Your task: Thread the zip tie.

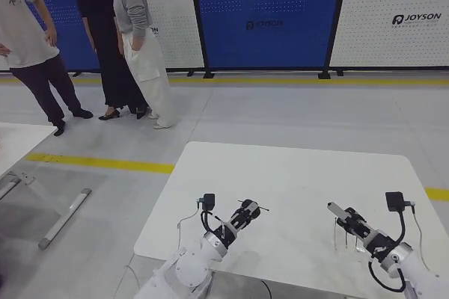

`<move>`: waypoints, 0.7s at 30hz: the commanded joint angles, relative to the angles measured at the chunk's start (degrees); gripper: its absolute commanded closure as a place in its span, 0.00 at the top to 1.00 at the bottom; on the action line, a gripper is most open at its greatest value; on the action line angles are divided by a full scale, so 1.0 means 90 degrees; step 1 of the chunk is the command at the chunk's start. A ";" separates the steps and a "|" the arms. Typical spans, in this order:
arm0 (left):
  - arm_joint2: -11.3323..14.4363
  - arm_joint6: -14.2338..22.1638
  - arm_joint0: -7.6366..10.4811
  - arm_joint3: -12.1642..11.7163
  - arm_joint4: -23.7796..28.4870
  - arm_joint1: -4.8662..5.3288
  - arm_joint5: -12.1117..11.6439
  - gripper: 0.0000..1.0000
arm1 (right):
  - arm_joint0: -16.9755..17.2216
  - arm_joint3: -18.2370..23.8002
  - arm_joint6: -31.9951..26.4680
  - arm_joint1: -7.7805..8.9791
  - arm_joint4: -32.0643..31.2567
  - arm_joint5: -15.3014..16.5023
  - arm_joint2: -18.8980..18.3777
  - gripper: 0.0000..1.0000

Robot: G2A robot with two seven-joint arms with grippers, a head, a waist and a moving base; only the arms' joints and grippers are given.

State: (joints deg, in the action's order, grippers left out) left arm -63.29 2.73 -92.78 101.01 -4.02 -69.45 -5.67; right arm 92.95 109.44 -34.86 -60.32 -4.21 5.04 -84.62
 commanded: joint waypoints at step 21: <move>0.0237 -0.0013 0.0121 -0.0163 -0.0006 -0.0044 0.0037 0.00 | -0.0081 0.0273 -0.1129 0.0179 -0.0528 -0.0532 -0.1054 1.00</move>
State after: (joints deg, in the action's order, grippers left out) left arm -61.16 2.62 -91.68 99.54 -4.07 -69.84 -5.34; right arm 92.47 111.58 -42.23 -58.99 -8.37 0.97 -92.28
